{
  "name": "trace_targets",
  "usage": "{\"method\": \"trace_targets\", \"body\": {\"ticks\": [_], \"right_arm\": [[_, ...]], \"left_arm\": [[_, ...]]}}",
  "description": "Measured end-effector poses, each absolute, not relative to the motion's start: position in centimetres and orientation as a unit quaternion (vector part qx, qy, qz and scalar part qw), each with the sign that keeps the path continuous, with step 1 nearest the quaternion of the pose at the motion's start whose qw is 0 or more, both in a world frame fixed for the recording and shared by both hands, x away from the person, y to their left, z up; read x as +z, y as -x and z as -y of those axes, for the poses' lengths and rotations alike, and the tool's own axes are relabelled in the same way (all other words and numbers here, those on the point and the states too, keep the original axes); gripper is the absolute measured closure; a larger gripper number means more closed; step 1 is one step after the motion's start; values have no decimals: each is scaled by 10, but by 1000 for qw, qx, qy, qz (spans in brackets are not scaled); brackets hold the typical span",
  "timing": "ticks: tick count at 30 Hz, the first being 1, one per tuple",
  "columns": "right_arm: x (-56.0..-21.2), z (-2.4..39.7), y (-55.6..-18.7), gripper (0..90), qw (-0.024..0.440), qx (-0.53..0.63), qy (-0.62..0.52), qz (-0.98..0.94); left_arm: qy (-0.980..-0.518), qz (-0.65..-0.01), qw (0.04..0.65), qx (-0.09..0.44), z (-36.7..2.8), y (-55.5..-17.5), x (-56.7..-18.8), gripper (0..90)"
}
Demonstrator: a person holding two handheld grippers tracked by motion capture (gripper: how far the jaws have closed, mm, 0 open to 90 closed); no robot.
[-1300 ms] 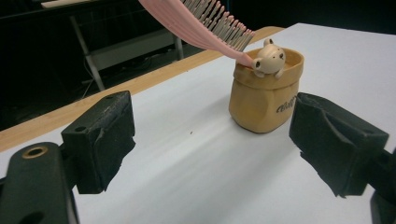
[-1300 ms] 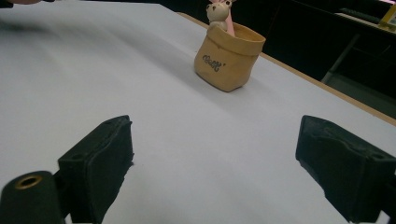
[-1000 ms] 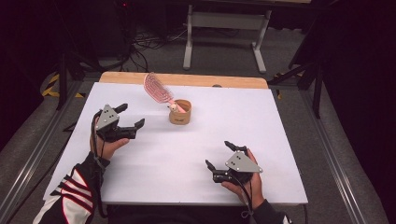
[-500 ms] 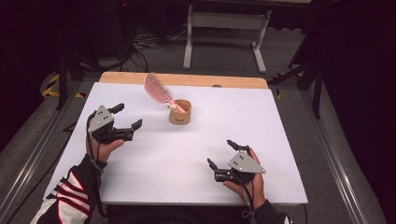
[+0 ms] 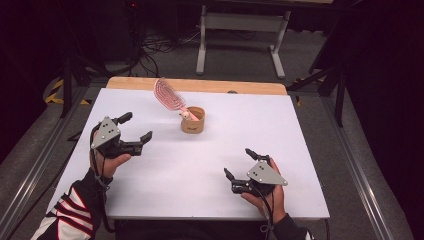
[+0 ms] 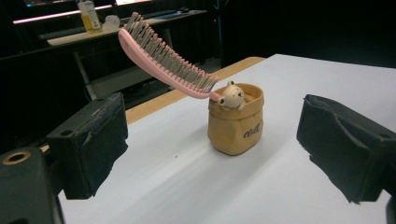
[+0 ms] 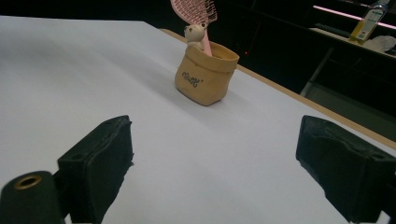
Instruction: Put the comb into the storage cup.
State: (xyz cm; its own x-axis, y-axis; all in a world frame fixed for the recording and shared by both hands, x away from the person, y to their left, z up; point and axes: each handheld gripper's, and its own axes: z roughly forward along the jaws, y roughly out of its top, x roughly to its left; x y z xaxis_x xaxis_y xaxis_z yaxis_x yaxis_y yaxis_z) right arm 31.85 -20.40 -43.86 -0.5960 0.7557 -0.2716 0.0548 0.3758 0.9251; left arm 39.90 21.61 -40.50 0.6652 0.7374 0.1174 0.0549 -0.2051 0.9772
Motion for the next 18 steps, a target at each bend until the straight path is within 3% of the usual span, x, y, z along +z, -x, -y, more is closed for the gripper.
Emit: {"method": "trace_targets", "body": {"ticks": [18], "right_arm": [[-438,205,-317,114,363,487,-268,-748]], "left_arm": [[-723,-256,566,302,-205,-387,-401,81]]}}
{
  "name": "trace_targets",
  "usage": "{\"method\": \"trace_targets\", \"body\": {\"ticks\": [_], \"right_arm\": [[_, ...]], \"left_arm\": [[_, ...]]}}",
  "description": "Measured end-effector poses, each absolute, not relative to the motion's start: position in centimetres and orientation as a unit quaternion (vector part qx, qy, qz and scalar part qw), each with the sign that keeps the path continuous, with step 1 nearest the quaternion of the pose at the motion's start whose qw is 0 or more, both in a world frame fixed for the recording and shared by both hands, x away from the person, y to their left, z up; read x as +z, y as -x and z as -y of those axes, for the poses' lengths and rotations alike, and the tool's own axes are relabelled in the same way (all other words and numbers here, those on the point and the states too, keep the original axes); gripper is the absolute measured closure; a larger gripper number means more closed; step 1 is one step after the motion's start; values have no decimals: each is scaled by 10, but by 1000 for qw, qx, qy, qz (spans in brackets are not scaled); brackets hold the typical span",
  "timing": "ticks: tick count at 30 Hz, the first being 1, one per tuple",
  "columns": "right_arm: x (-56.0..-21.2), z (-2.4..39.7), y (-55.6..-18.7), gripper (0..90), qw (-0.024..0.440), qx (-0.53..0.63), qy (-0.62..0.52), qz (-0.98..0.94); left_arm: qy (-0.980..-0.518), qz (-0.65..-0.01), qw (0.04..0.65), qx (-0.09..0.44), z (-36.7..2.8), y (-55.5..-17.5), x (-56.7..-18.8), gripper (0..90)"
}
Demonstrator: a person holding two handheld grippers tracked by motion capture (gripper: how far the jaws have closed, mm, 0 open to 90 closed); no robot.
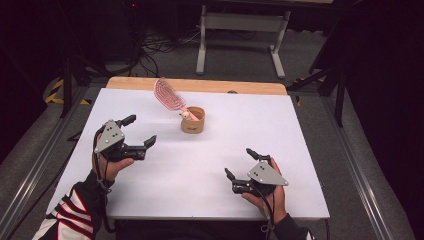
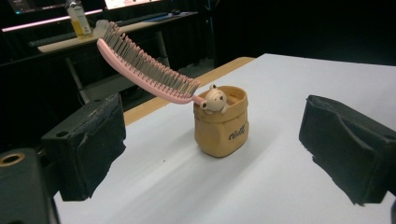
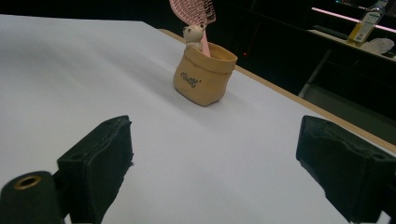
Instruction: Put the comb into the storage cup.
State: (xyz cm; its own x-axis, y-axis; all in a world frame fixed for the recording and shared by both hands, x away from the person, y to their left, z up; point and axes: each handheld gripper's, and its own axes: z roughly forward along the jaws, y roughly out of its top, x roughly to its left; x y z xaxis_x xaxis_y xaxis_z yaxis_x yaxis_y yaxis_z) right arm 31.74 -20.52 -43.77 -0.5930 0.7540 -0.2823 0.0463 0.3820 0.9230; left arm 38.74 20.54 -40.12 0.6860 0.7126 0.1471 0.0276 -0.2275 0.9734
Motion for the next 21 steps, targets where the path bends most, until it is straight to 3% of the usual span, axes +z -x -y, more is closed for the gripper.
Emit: {"method": "trace_targets", "body": {"ticks": [21], "right_arm": [[-435,206,-316,113,364,491,-268,-744]], "left_arm": [[-734,-226,567,299,-197,-368,-398,79]]}}
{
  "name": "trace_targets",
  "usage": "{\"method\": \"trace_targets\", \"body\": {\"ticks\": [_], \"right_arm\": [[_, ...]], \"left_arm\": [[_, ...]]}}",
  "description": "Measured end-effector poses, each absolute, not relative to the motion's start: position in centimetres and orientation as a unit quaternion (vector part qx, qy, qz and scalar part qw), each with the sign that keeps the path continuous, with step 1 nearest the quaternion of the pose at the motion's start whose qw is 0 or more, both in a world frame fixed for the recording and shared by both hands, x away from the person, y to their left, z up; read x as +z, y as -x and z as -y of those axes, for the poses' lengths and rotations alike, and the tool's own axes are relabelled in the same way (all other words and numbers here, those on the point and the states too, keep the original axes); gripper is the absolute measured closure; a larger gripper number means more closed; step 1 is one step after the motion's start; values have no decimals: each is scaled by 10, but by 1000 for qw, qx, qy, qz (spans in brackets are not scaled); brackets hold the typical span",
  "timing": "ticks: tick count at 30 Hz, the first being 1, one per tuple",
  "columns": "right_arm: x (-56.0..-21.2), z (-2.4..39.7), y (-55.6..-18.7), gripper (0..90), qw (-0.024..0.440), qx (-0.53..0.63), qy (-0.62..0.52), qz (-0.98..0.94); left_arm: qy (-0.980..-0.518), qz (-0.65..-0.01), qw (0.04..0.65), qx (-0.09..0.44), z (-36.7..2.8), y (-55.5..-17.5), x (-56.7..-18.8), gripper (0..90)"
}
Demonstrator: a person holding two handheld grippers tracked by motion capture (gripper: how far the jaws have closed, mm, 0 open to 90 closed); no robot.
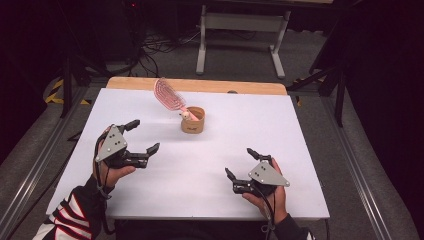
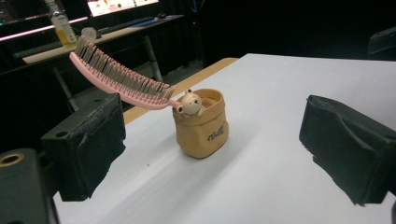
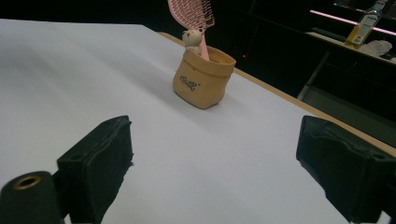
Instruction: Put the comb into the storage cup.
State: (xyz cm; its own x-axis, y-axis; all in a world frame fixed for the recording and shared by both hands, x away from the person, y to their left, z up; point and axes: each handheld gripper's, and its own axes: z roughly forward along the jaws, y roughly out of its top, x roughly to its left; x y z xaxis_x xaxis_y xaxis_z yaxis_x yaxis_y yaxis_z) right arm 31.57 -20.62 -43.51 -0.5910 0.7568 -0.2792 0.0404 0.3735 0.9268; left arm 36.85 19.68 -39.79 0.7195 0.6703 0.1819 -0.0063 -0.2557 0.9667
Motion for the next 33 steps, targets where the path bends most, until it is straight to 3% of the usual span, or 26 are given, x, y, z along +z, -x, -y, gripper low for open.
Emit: {"method": "trace_targets", "body": {"ticks": [33], "right_arm": [[-432,209,-314,113,374,487,-267,-743]], "left_arm": [[-752,-179,563,291,-181,-344,-397,80]]}}
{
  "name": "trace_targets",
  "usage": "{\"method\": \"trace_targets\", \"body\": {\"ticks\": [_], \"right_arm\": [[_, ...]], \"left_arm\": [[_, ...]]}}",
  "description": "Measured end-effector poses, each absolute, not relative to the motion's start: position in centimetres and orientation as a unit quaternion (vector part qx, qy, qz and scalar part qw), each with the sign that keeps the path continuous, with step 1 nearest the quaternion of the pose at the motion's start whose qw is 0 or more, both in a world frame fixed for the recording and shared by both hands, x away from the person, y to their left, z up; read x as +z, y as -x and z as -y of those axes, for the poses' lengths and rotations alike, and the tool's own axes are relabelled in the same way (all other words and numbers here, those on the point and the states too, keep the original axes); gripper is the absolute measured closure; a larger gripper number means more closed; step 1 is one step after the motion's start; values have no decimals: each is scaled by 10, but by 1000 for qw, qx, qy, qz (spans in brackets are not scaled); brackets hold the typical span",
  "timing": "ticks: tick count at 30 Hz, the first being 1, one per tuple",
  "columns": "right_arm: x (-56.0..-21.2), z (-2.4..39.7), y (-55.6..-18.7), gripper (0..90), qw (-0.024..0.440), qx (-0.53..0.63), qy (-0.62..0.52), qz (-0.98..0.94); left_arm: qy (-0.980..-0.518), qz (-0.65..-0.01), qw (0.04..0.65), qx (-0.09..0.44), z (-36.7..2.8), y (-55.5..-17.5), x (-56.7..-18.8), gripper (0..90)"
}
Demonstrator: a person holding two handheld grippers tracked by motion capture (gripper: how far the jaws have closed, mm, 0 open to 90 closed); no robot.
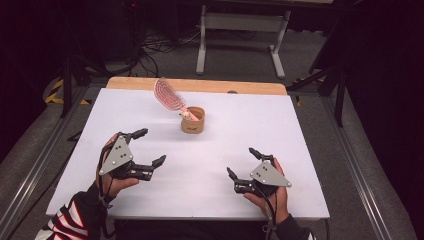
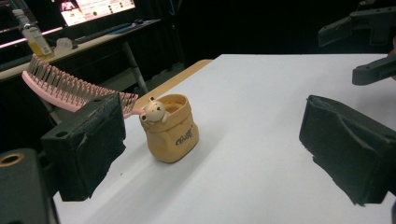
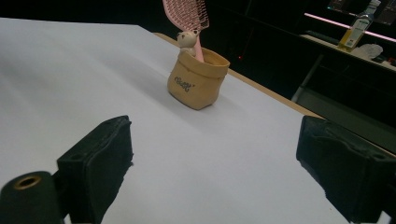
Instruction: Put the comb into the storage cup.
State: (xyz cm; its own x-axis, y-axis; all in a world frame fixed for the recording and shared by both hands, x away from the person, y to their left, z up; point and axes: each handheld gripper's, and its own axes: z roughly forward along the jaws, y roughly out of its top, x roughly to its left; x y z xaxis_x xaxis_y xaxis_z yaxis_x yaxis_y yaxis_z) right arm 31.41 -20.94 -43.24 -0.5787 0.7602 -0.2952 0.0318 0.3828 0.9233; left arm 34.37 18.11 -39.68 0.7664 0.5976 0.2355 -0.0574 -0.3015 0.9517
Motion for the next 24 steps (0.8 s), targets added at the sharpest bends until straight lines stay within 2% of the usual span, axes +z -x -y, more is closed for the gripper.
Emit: {"method": "trace_targets", "body": {"ticks": [24], "right_arm": [[-431,210,-312,114,383,482,-265,-742]], "left_arm": [[-771,-161,533,309,-189,-329,-403,70]]}}
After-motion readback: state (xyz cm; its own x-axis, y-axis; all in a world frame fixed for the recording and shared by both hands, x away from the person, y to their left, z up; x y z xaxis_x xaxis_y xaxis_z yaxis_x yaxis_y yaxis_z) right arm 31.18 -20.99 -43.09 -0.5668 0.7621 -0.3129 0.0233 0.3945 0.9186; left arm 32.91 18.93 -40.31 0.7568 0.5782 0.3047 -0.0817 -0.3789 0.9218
